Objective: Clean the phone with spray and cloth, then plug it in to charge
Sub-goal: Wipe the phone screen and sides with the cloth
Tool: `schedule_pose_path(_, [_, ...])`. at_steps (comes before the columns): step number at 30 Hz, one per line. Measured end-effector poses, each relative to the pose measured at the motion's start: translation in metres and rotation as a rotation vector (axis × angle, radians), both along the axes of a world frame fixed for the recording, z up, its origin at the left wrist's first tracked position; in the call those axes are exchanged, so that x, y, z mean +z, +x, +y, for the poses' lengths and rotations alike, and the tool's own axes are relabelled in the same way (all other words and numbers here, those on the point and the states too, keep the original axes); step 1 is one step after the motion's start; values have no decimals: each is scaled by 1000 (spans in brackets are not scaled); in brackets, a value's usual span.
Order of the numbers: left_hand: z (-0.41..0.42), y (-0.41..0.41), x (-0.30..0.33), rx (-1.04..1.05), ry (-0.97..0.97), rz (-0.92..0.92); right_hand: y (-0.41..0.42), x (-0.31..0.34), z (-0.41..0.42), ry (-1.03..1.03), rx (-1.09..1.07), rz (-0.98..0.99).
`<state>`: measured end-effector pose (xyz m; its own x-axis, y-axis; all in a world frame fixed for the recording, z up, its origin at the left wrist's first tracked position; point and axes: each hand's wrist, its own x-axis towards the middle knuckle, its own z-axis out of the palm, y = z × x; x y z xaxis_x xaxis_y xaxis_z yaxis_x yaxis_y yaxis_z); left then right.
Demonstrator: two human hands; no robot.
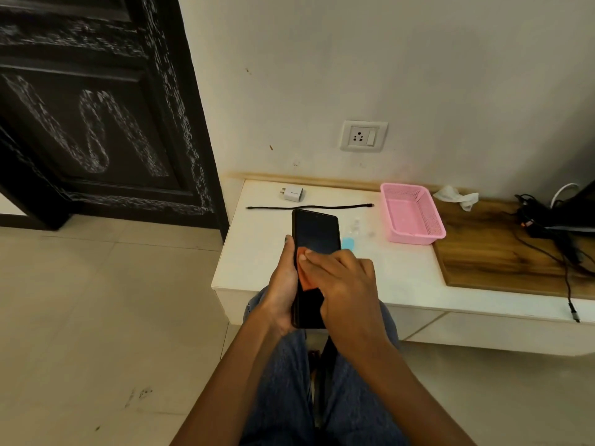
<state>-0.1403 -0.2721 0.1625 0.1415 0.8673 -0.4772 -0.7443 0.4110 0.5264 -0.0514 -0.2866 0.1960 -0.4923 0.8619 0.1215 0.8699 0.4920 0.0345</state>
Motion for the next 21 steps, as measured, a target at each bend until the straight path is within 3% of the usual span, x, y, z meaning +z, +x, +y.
schedule_pose_path(2, [1,0,1,-11,-3,11,-12,-15,8,42,-23,-545])
schedule_pose_path(3, [0,1,2,-15,3,16,-10,-18,5,-72,-155,-702])
schedule_pose_path(4, [0,2,3,-19,14,16,-4,-23,10,-42,-99,-600])
schedule_pose_path(5, [0,4,5,-25,33,10,-9,-22,6,-100,-57,-159])
schedule_pose_path(6, [-1,6,8,-34,59,-2,-4,-6,13,74,45,117])
schedule_pose_path(7, [-1,8,9,-43,86,-10,6,8,30,116,-9,344])
schedule_pose_path(8, [-2,9,10,-49,107,-15,6,19,43,207,-51,412])
schedule_pose_path(15, [-3,-1,3,-12,71,-19,6,11,31,210,86,391])
schedule_pose_path(16, [-2,-3,1,-3,54,-13,-3,12,22,120,143,245])
schedule_pose_path(17, [-3,-4,-1,-1,37,-4,-9,14,7,-132,119,184])
schedule_pose_path(18, [-3,-4,-2,-6,25,9,-9,2,8,-178,16,59])
schedule_pose_path(19, [-3,-4,-3,-12,17,27,-16,0,7,-196,-63,113])
schedule_pose_path(20, [-3,-2,-3,-18,14,42,-14,-5,-2,-233,7,322])
schedule_pose_path(21, [-3,-1,-1,-23,16,47,-3,-3,8,-37,89,305])
